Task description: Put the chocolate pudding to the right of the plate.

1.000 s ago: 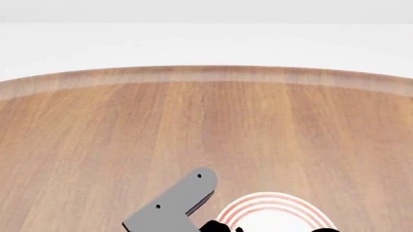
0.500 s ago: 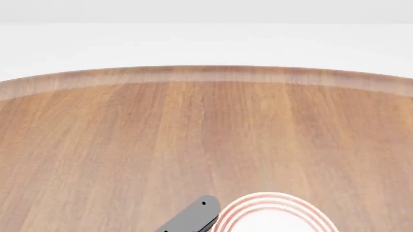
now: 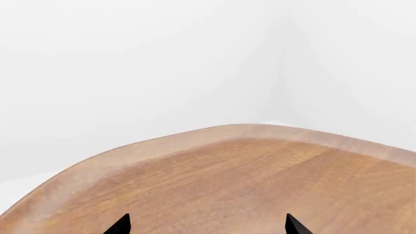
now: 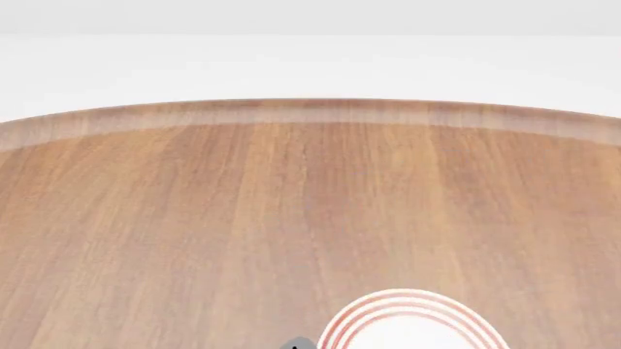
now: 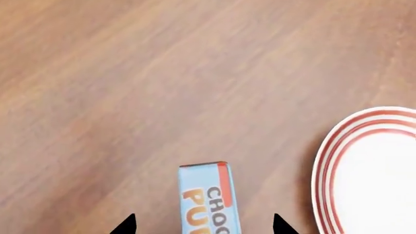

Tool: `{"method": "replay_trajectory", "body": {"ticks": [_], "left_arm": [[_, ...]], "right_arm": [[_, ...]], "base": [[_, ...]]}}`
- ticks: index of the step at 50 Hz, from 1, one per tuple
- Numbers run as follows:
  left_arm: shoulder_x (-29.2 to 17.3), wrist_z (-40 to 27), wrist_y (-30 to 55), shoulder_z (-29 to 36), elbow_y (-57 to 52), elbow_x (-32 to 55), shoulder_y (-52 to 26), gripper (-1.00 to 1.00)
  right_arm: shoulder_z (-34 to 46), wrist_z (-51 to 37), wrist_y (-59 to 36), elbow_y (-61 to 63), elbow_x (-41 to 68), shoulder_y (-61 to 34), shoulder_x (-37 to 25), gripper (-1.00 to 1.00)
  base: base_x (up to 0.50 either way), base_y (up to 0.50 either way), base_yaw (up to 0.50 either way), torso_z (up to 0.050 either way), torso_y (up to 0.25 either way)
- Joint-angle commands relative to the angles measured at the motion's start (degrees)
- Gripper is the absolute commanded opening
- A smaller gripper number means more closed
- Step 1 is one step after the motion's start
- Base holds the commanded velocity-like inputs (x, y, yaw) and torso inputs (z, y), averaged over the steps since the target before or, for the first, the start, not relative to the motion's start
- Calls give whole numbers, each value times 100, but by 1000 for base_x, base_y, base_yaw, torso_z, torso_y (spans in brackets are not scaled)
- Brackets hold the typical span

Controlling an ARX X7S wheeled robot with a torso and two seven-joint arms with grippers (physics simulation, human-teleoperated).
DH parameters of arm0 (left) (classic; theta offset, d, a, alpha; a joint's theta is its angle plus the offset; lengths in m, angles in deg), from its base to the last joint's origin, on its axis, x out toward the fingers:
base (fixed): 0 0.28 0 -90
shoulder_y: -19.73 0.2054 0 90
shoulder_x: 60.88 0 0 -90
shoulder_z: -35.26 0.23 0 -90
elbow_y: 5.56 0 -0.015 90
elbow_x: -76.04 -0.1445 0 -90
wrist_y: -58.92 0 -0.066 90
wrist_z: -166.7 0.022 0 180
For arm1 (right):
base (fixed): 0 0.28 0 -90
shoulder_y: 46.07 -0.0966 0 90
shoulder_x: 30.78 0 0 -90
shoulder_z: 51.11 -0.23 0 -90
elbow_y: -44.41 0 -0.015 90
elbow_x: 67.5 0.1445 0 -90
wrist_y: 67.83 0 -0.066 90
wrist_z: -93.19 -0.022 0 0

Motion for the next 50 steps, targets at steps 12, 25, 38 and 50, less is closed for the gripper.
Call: {"method": "replay_trajectory", "body": {"ticks": [12, 25, 38, 50], "left_arm": [[-28, -40, 1, 29, -3, 18, -5, 100], [-39, -63, -20, 41, -1, 23, 6, 100], [-54, -85, -17, 55, -3, 37, 3, 100], [-68, -96, -26, 71, 16, 47, -4, 100]], "right_arm": [[371, 1449, 256, -461, -1721, 512, -2, 100], [606, 1633, 311, -706, -1950, 688, -58, 100], [873, 2025, 540, -1102, -2386, 834, -39, 100], [877, 2269, 816, -1452, -2639, 919, -191, 100]], "base": [[0, 0, 0, 0, 0], [0, 0, 0, 0, 0], [0, 0, 0, 0, 0], [0, 0, 0, 0, 0]]}}
